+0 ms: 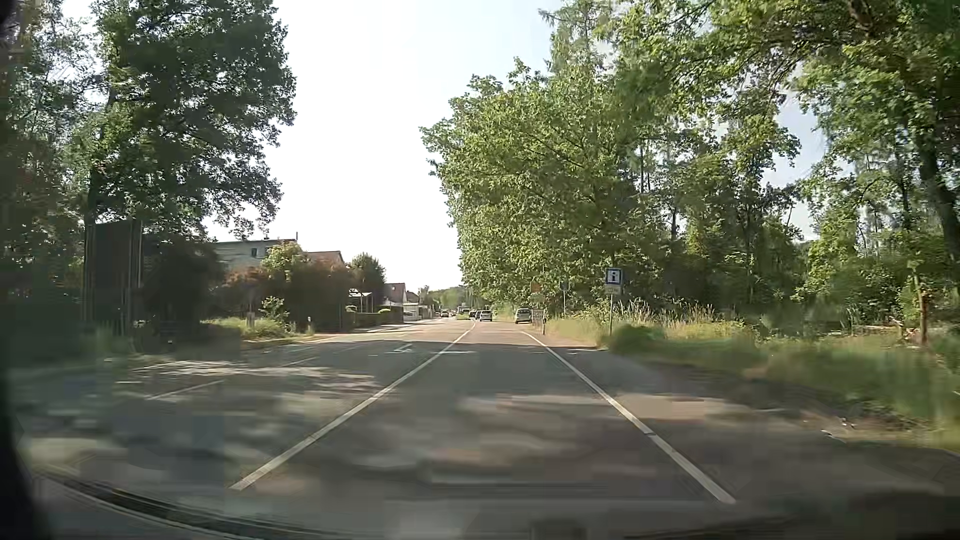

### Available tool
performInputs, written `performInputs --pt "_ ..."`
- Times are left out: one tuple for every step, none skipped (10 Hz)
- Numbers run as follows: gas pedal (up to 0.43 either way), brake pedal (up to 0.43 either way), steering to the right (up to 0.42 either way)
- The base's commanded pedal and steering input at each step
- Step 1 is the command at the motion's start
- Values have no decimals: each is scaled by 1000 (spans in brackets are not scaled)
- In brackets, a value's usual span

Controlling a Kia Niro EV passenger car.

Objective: Follow the waypoints while adhering to traffic rules and regulations

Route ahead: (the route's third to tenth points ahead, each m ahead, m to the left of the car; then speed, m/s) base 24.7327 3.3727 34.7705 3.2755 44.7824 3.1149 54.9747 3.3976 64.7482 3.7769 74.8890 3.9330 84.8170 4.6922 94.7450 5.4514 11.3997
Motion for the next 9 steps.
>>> performInputs --pt "28 30 -6" --pt "28 30 -6" --pt "28 30 -7" --pt "28 30 -7" --pt "28 30 -7" --pt "28 30 -6" --pt "39 30 -7" --pt "39 30 -7" --pt "59 30 -7"
